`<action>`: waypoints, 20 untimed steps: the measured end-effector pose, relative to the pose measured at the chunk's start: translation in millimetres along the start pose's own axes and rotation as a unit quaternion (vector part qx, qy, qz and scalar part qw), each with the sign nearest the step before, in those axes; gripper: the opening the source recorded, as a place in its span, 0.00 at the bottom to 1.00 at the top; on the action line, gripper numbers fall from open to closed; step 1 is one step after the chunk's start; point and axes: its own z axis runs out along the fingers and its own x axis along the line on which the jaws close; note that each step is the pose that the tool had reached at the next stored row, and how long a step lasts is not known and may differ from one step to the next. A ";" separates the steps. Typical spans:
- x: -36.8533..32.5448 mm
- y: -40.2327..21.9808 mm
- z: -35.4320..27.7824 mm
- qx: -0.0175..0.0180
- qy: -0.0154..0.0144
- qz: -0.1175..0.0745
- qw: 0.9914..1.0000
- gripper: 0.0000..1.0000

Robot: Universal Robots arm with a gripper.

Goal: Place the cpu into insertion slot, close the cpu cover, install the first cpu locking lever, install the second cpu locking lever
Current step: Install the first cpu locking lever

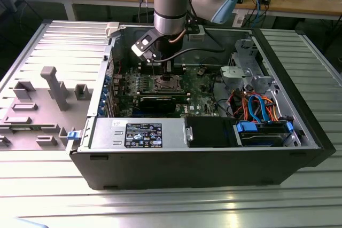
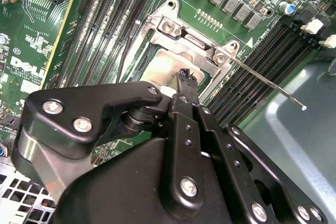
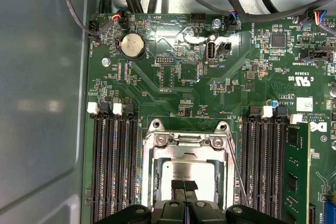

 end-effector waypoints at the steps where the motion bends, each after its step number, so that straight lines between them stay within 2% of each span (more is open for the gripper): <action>1: 0.0 0.0 -0.4 0.000 0.000 0.000 1.000 0.11; 8: 0.3 0.1 -6.9 0.000 0.000 0.000 1.000 0.11; 16: 0.7 0.2 -19.0 0.000 0.000 0.000 1.000 0.11; 20: 1.0 0.4 -28.5 0.000 0.000 0.000 1.000 0.11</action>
